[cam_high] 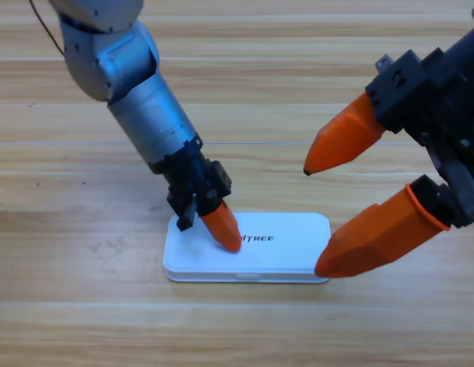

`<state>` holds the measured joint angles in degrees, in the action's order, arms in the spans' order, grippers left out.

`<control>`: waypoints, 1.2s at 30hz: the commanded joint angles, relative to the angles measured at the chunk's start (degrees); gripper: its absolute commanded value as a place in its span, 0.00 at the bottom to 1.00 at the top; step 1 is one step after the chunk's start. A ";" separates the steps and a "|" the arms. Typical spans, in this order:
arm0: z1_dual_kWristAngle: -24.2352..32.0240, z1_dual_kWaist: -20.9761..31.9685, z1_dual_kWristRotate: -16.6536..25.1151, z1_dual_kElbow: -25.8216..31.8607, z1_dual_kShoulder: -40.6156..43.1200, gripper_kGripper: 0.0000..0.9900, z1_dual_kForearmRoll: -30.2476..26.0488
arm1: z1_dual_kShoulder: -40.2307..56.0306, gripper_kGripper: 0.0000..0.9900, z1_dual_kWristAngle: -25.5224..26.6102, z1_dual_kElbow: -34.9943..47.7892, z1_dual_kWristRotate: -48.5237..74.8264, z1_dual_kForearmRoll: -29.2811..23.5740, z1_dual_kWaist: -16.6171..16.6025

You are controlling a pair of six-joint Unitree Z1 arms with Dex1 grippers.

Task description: Clean up eraser and pencils

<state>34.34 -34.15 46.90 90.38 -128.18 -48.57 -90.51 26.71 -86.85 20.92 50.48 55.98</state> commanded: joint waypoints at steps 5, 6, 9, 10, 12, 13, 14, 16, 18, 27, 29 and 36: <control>-7.01 -2.68 -2.78 -8.55 0.56 0.00 7.88 | -3.80 1.00 0.44 0.10 -0.80 -0.82 0.97; -7.63 -2.85 -3.40 -8.55 2.67 0.00 7.70 | -3.80 1.00 0.44 0.10 -0.80 -0.82 0.97; -8.86 -3.38 -4.28 -6.18 10.23 0.00 4.27 | -3.89 1.00 0.44 0.10 -0.88 -0.82 0.97; -8.86 -3.73 -4.45 -5.04 12.78 0.00 2.43 | -3.98 1.00 0.44 0.01 -0.88 -0.82 0.97; -8.94 -4.87 -5.16 -3.28 17.79 0.00 -0.47 | -4.07 1.00 0.44 0.01 -0.97 -0.82 0.97; -8.94 -5.84 -5.77 -2.93 20.25 0.00 -1.53 | -4.07 1.00 0.44 0.01 -0.97 -0.82 0.97; -8.94 -6.81 -6.56 -2.84 22.71 0.00 -2.23 | -4.07 1.00 0.44 0.01 -0.97 -0.82 0.97; -8.86 -9.09 -7.44 -3.19 26.66 0.00 -3.64 | -4.07 1.00 0.44 0.01 -1.06 -0.82 0.97; -8.86 -11.29 -8.50 -3.28 29.83 0.00 -4.95 | -4.07 1.00 0.36 -0.08 -1.06 -0.82 0.97; -9.30 -15.77 -12.28 -4.16 35.37 0.00 -6.27 | -3.98 1.00 0.36 -0.08 -1.24 -0.82 0.97; -9.30 -15.95 -12.63 -4.60 35.45 0.00 -6.18 | -3.98 1.00 0.36 -0.08 -1.24 -0.82 0.97; -9.47 -15.86 -12.63 -7.85 36.86 0.00 -7.50 | -4.15 1.00 0.27 -0.08 -1.24 -0.82 0.97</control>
<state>25.78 -49.01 34.37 86.57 -92.78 -55.00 -92.53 26.72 -86.96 20.14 50.48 55.98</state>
